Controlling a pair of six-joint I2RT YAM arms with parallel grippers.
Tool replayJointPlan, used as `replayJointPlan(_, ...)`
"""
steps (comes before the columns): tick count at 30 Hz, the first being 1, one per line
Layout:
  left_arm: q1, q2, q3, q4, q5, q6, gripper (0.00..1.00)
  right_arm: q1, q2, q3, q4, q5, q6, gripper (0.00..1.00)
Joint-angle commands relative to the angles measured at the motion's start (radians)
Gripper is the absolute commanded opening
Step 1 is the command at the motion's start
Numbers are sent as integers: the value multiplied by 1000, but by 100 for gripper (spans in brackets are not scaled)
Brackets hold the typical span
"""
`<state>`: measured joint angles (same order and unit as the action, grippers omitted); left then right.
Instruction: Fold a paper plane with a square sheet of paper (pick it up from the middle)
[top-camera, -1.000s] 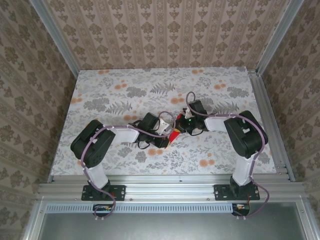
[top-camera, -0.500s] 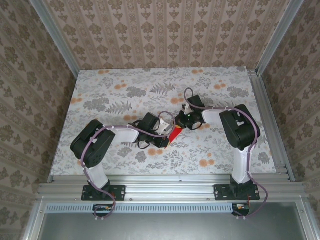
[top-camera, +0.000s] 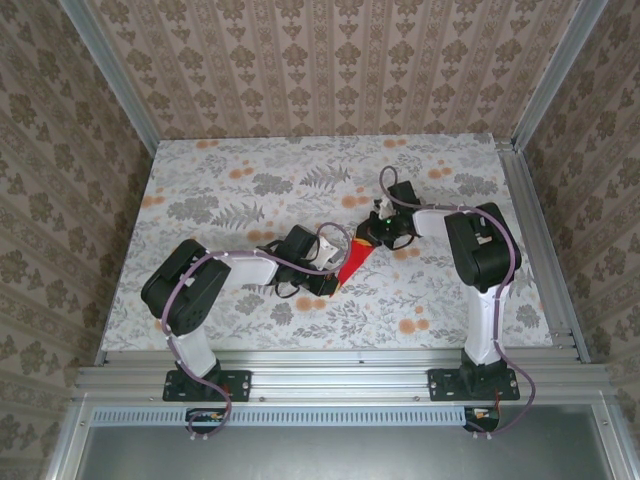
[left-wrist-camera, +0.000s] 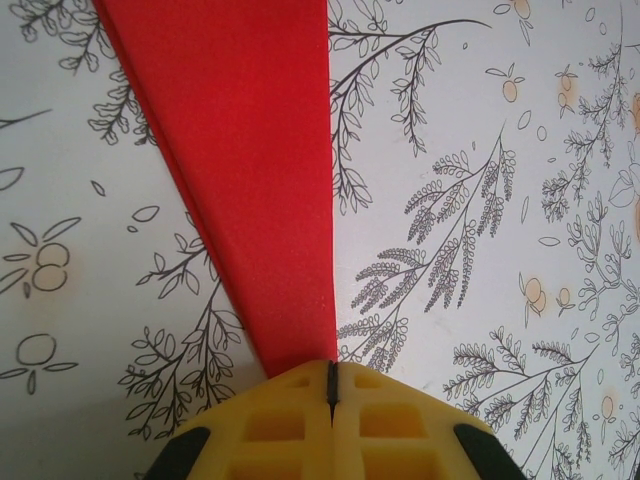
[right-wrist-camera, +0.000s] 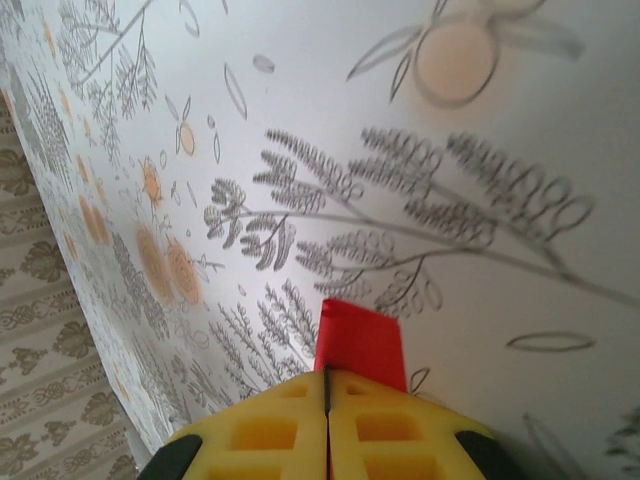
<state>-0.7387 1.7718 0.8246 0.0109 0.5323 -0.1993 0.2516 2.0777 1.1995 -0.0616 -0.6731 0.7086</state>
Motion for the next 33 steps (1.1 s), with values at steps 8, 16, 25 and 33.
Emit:
replayJointPlan(8, 1, 48, -55, -198, -14, 32, 1, -54, 59, 81, -64, 98, -37, 10)
replayJointPlan(16, 1, 50, -40, -198, -12, 30, 1, -40, -98, 9, -61, 48, -37, 11)
replayJointPlan(25, 1, 47, -29, -208, -14, 40, 1, -2, -337, -151, -75, 17, -25, 11)
replayJointPlan(33, -2, 42, -27, -201, -6, 32, 1, 122, -254, -143, 24, 3, 75, 11)
